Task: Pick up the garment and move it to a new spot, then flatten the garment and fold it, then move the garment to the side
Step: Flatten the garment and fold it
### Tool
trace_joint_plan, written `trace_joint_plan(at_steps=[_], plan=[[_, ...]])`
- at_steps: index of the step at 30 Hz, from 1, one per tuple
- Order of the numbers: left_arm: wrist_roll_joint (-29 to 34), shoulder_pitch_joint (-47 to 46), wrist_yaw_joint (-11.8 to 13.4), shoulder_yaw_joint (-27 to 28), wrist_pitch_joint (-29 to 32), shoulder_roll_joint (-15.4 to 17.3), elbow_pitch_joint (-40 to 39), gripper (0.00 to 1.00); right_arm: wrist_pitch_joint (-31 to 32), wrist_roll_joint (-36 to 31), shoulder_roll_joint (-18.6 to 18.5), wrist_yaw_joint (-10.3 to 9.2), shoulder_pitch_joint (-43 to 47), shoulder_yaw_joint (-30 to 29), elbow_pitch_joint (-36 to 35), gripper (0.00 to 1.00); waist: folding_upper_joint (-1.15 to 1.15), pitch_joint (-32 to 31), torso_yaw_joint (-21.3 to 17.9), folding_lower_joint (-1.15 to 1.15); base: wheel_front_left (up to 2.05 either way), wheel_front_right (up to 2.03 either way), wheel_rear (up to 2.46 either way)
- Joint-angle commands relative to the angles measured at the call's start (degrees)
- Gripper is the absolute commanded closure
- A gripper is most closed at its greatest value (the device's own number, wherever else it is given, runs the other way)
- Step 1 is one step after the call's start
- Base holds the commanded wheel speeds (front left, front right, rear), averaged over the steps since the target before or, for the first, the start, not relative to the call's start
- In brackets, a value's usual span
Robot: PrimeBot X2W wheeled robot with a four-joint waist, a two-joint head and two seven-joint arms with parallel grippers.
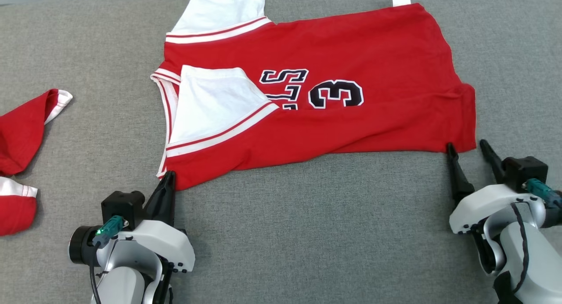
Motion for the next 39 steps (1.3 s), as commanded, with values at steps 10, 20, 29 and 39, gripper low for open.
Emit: trace_joint_plan(at_steps=[10,20,29,39], plan=[[-0.27,-0.30,-0.45,-0.47,-1.28,0.85,1.55,1.00,0.04,5.99,-3.62,-0.01,-1.81,7.19,4.88,1.00,0.00,-1.35,0.70,0.00,0.00,0.00,0.00],[-1.37,-0.51,0.74,-0.79,1.04,0.40,2.04,0.00,0.03,8.48,-5.30,-0.01,-0.93,11.08,3.81,1.00,0.00,-2.39,-0.06,0.00,0.00,0.00,0.00],[-1.21,-4.85,-0.22,-2.14,2.06,0.51,8.29,1.00,-0.02,9.52,-6.07,-0.01,-2.88,13.74,3.70,1.00,0.00,-2.23,-0.45,0.00,0.00,0.00,0.00],[-4.57,0.59,-2.19,-1.54,4.44,1.98,1.88,1.00,-0.03,12.92,-9.07,-0.01,0.35,14.53,1.74,1.00,0.00,-3.13,0.54,0.00,0.00,0.00,0.00]])
